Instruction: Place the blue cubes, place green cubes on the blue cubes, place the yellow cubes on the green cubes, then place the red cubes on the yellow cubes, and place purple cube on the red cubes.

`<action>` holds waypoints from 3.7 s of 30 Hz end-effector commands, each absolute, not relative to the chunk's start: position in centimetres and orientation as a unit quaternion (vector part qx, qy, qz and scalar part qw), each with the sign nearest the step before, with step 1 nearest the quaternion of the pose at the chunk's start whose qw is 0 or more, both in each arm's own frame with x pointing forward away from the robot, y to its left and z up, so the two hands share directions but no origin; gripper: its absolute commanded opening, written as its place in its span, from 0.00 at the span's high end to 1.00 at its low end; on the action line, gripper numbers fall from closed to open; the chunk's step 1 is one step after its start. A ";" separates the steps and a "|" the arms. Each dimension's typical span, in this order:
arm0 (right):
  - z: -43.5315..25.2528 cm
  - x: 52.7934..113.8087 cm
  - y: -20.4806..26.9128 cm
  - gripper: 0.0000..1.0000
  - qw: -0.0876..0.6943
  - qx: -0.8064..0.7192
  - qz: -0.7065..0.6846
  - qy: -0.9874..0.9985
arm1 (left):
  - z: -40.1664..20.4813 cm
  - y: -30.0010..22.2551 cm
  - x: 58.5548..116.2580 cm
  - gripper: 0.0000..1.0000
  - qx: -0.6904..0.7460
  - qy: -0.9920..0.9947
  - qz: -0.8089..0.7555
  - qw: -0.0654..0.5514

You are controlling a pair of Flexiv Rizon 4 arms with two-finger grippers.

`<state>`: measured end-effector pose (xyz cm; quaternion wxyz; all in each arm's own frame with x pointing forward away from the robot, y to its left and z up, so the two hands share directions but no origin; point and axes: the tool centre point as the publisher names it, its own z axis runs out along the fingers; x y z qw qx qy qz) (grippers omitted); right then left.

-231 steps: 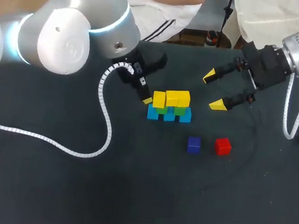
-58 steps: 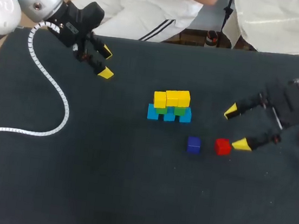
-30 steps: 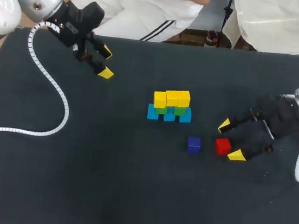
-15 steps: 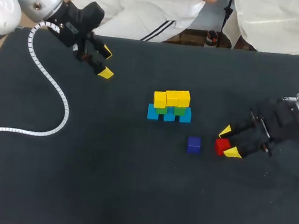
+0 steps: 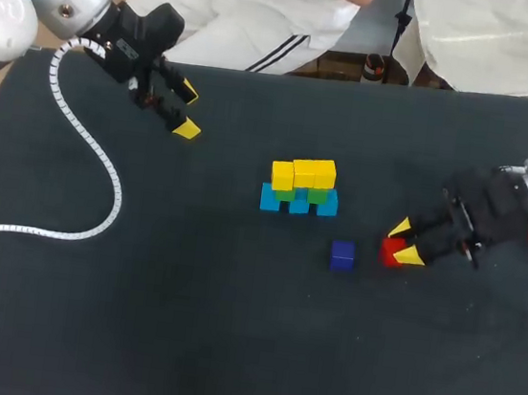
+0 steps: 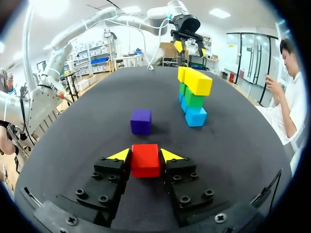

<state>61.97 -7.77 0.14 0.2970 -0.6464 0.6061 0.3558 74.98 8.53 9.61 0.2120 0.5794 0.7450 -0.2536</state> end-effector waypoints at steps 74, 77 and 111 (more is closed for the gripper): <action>14.4 64.3 3.2 1.00 0.364 -0.623 0.303 0.623 | 9.6 8.6 74.9 0.00 0.580 0.744 -0.253 0.213; 14.1 64.9 3.9 1.00 0.358 -0.627 0.307 0.620 | 9.6 8.6 74.9 0.00 0.580 0.744 -0.253 0.213; 10.6 67.4 6.9 1.00 0.310 -0.642 0.325 0.622 | 9.6 8.6 74.9 0.00 0.580 0.744 -0.253 0.213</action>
